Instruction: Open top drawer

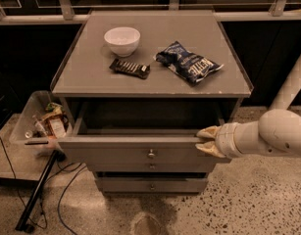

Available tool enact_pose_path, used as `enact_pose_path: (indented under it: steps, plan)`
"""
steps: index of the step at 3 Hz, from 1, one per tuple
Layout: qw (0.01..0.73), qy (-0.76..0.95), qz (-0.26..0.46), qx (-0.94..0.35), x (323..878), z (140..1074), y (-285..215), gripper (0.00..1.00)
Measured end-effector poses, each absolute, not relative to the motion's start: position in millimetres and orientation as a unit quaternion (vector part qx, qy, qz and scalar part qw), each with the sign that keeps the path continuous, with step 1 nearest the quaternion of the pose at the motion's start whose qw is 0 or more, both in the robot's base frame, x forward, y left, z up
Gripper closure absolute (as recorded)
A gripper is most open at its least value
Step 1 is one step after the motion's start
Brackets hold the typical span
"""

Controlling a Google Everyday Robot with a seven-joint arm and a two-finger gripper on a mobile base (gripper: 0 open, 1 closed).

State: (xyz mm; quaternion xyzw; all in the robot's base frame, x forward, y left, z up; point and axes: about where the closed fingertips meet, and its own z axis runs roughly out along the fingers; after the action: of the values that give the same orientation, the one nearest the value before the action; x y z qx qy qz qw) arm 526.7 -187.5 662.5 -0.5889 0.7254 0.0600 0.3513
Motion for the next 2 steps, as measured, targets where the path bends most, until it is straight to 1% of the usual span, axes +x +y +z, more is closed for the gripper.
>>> enact_pose_path:
  steps: [1,2]
  plan:
    - [0.347,0.726,0.06,-0.591,529.3,662.6,-185.6,0.12]
    - [0.339,0.728,0.063,-0.593,532.3,653.0,-181.7,0.0]
